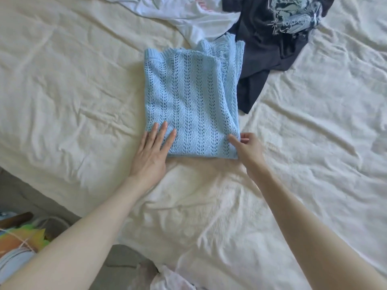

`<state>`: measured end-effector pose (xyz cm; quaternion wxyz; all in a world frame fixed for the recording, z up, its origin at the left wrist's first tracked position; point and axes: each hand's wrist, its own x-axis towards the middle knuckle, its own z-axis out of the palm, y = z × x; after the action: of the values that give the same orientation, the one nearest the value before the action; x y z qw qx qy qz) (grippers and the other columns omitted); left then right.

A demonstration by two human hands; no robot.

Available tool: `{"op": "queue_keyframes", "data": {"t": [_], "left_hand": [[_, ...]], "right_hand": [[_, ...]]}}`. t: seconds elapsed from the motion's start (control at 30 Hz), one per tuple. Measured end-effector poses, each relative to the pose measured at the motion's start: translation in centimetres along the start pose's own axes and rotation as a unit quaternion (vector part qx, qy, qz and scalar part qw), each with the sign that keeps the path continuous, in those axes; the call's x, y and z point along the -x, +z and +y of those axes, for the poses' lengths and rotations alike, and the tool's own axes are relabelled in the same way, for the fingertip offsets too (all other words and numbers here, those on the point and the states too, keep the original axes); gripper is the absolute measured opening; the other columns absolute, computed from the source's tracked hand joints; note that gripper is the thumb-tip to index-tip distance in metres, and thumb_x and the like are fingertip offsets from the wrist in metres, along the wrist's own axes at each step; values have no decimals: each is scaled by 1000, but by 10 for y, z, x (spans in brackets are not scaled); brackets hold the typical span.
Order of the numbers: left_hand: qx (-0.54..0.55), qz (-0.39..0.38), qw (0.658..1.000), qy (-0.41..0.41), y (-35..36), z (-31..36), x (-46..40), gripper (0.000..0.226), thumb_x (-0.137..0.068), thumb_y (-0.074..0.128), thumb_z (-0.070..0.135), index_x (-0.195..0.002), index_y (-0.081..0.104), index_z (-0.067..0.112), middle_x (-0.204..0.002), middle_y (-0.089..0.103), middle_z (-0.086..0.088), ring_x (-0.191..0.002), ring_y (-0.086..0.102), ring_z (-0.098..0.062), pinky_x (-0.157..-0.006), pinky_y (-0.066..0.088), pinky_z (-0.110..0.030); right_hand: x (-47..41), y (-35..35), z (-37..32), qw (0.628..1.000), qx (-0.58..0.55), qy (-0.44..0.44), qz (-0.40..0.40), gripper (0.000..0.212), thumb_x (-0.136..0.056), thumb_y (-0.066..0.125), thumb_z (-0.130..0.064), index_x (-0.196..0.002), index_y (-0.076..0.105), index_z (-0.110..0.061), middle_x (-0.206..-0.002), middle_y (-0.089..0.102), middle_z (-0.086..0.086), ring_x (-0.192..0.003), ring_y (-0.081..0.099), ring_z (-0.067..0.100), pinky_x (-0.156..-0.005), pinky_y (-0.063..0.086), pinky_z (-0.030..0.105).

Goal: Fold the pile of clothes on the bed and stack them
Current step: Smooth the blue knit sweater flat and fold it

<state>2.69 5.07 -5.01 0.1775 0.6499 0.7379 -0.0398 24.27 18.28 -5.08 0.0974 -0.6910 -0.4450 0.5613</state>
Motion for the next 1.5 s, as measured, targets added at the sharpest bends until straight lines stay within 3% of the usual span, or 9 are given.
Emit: {"op": "queue_keyframes", "data": {"t": [0.17, 0.3, 0.5, 0.7, 0.9, 1.13, 1.27, 1.3, 1.5], "left_hand": [[-30, 30, 999, 3, -7, -10, -12, 82, -84, 42, -11, -149, 6, 22, -158, -2, -8, -145, -3, -30, -117, -1, -39], [4, 35, 999, 23, -19, -12, -13, 75, -78, 44, -19, -145, 31, 11, -153, 23, -17, -142, 17, -38, -117, 17, -43], [61, 5, 998, 6, -21, 4, 48, 82, -71, 47, -23, -144, 34, 12, -152, 26, -15, -142, 20, -36, -114, 26, -45], [162, -24, 986, -33, 1, 30, 125, 82, -74, 44, -27, -145, 30, 12, -155, 16, -6, -144, 7, -32, -116, 16, -38], [126, -111, 984, -55, 9, 28, 106, 76, -86, 51, 13, -150, 10, 17, -158, -4, -8, -140, -18, -22, -118, -1, -40], [82, -171, 980, -66, 13, 29, 99, 77, -93, 39, 48, -150, -8, 25, -143, -33, 2, -131, -35, -18, -114, -14, -37], [88, -176, 977, -77, 13, 32, 99, 76, -93, 38, 48, -149, -9, 26, -143, -34, 4, -131, -37, -16, -111, -18, -35], [88, -172, 978, -80, 14, 32, 100, 76, -92, 37, 48, -149, -10, 27, -143, -34, 4, -132, -37, -16, -111, -19, -35], [10, -163, 985, -55, 21, 35, 107, 83, -94, 38, 44, -134, -33, 25, -145, -38, -4, -130, -39, -29, -112, -18, -43]], "right_hand": [[-4, 6, -10, 994, -76, 25, -72, 13, -84, 70, -17, -91, 61, -12, -85, 66, 0, -68, 66, 6, -56, 56, 22], [3, 5, -10, 995, -70, 39, -59, 14, -85, 69, -17, -93, 59, -12, -90, 65, 2, -79, 65, 14, -70, 58, 32], [59, -8, 31, 998, -4, 37, -54, 14, -84, 69, -18, -84, 56, -14, -86, 62, 5, -82, 61, 22, -73, 52, 40], [117, -13, 82, 990, 23, 123, -70, 18, -84, 69, -15, -89, 55, -5, -95, 59, 16, -86, 59, 27, -84, 52, 56], [76, -4, 35, 996, 83, -15, -2, 32, -84, 68, -35, -102, 57, -11, -87, 57, 2, -78, 55, 15, -71, 46, 33], [5, 15, -43, 975, 174, -112, 80, 77, -84, 56, -60, -139, 34, -11, -137, 43, 7, -122, 46, 20, -103, 38, 39], [-13, 24, -63, 964, 240, -99, 58, 5, -82, 55, -19, -81, 51, -15, -76, 53, 3, -67, 48, 16, -61, 39, 30], [-15, 26, -63, 963, 234, -113, 76, 9, -80, 48, -9, -74, 47, -16, -68, 47, 1, -61, 41, 14, -56, 32, 29], [-13, 16, -44, 968, 171, -130, 129, 20, -89, 52, -20, -108, 52, -12, -101, 53, -1, -91, 49, 15, -73, 42, 15]]}}
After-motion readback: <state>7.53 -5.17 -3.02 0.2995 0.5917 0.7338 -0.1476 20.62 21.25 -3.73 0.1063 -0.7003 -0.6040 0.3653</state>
